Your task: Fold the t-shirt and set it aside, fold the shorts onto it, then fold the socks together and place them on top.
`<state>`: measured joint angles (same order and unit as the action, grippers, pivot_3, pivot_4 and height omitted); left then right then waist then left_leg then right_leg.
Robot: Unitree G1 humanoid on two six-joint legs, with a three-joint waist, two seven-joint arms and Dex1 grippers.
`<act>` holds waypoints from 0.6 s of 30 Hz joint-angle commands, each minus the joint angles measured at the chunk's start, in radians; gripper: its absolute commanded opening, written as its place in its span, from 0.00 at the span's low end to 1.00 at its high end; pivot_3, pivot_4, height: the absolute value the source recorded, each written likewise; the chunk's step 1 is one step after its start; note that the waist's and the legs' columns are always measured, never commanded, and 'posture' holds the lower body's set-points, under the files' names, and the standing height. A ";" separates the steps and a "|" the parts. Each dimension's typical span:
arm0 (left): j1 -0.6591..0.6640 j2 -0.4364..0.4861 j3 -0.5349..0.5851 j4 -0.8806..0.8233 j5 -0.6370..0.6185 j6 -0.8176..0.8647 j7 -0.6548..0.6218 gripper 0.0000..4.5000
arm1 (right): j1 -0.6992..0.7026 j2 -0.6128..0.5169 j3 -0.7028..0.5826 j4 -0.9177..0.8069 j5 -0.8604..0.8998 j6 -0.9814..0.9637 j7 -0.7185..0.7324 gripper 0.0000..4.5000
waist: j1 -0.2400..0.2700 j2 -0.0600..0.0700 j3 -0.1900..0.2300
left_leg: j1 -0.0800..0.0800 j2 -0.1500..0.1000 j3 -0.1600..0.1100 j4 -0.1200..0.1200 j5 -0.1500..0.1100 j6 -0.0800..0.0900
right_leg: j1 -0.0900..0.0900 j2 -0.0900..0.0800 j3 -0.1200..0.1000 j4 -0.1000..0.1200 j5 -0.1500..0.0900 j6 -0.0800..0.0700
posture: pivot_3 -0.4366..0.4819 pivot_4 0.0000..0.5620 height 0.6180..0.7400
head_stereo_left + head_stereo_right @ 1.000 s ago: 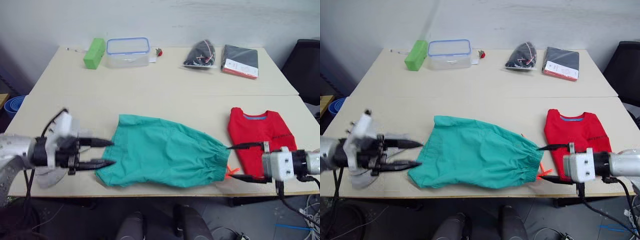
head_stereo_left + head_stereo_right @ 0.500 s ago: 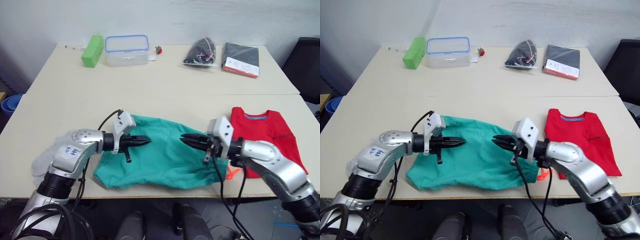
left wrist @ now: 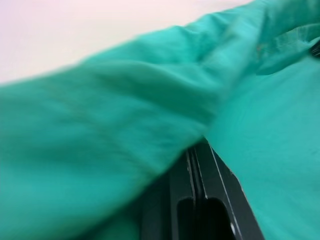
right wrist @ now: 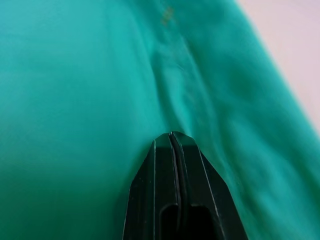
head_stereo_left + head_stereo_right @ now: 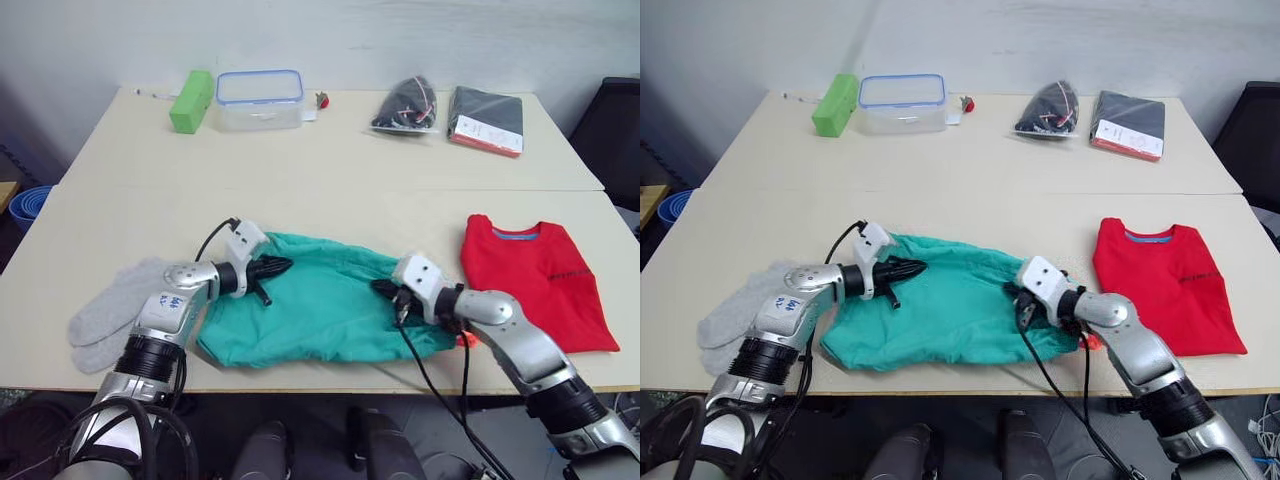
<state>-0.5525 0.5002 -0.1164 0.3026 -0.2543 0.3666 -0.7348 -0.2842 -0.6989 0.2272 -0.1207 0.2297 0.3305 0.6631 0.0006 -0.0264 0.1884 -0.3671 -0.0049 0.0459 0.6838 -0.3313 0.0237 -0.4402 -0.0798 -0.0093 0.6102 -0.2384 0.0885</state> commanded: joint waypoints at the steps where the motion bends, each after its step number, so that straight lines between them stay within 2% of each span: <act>1: 0.004 0.031 0.033 0.061 0.042 -0.023 0.010 0.00 | 0.064 -0.074 -0.113 -0.013 0.002 0.023 0.032 0.01 | -0.001 0.001 -0.001 | 0.001 0.000 0.000 0.000 0.000 0.000 | 0.001 0.000 0.000 0.000 0.000 0.000 | 0.48 0.27 1.00; 5: 0.010 0.027 0.059 0.043 0.028 -0.024 0.020 0.00 | 0.124 -0.140 -0.220 0.019 0.002 0.011 0.060 0.01 | -0.001 0.001 -0.001 | 0.005 0.001 -0.001 0.000 0.000 0.000 | 0.006 0.000 0.000 -0.001 0.000 0.000 | 0.48 0.27 1.00; 8: 0.020 0.026 0.077 -0.005 0.012 -0.010 0.010 0.00 | 0.129 -0.130 -0.295 0.008 0.053 0.017 0.081 0.01 | -0.004 0.001 -0.001 | 0.010 0.001 -0.004 -0.002 -0.001 -0.001 | 0.013 0.000 0.001 -0.005 0.000 0.000 | 0.48 0.27 1.00; 12: 0.053 0.042 0.124 -0.205 -0.109 0.081 -0.081 0.00 | 0.094 -0.096 -0.367 -0.129 0.213 0.103 0.135 0.01 | -0.007 0.002 0.000 | 0.009 0.003 -0.004 -0.003 -0.001 -0.002 | 0.011 0.001 0.005 -0.004 -0.001 -0.001 | 0.48 0.27 1.00; 15: 0.053 0.063 0.146 -0.320 -0.177 0.161 -0.124 0.00 | 0.070 -0.080 -0.357 -0.232 0.282 0.164 0.151 0.01 | -0.004 0.002 0.000 | 0.006 0.004 -0.006 -0.003 -0.001 -0.003 | 0.009 0.001 0.003 -0.004 -0.001 -0.002 | 0.48 0.27 1.00; 18: -0.002 0.079 0.090 -0.313 -0.114 0.174 -0.112 0.00 | 0.036 -0.047 -0.235 -0.318 0.260 0.204 0.150 0.01 | -0.004 0.002 0.000 | 0.007 0.004 -0.009 -0.003 -0.002 -0.003 | 0.010 0.001 0.001 -0.006 -0.002 -0.003 | 0.48 0.27 1.00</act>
<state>-0.5246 0.5710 -0.0062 0.0047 -0.3954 0.5370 -0.8526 -0.2379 -0.7637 -0.0635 -0.3835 0.4875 0.5158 0.8072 -0.0031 -0.0242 0.1884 -0.3599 -0.0014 0.0370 0.6804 -0.3329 0.0205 -0.4291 -0.0791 -0.0085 0.6044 -0.2404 0.0850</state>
